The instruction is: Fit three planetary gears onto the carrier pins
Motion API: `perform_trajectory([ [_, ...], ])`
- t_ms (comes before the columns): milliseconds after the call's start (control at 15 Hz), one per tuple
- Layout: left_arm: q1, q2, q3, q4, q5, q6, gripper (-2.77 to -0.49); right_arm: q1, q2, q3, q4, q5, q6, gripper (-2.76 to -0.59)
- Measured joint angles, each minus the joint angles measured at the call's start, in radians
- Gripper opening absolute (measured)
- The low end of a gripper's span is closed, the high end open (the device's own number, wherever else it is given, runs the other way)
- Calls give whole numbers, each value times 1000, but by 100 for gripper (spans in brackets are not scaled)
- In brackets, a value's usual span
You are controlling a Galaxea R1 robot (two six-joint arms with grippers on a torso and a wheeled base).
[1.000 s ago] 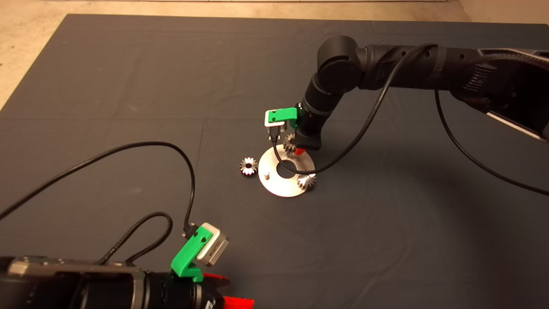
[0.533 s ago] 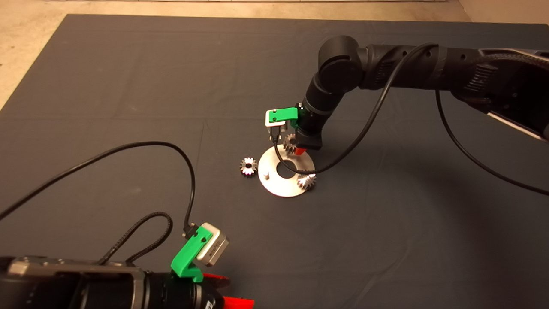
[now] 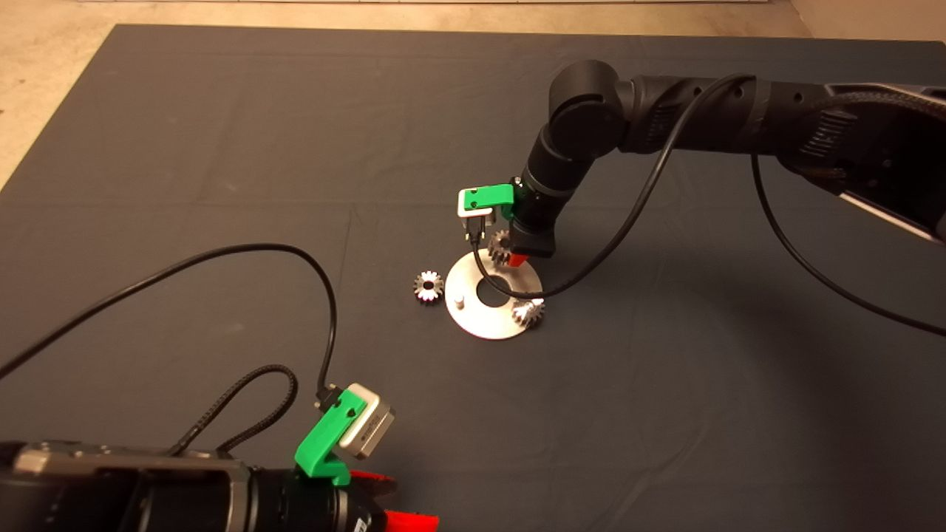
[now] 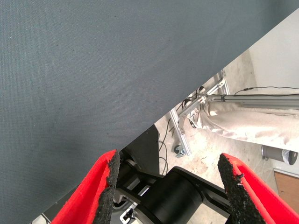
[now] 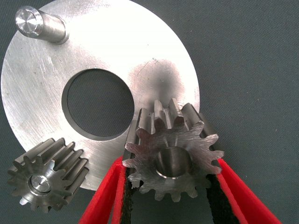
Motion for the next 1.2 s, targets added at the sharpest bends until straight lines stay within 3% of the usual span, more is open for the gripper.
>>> perform_trajectory([
  [1200,0,0,0,0,-14,0,-180,3,16,-27,0,-17,-6,-238],
])
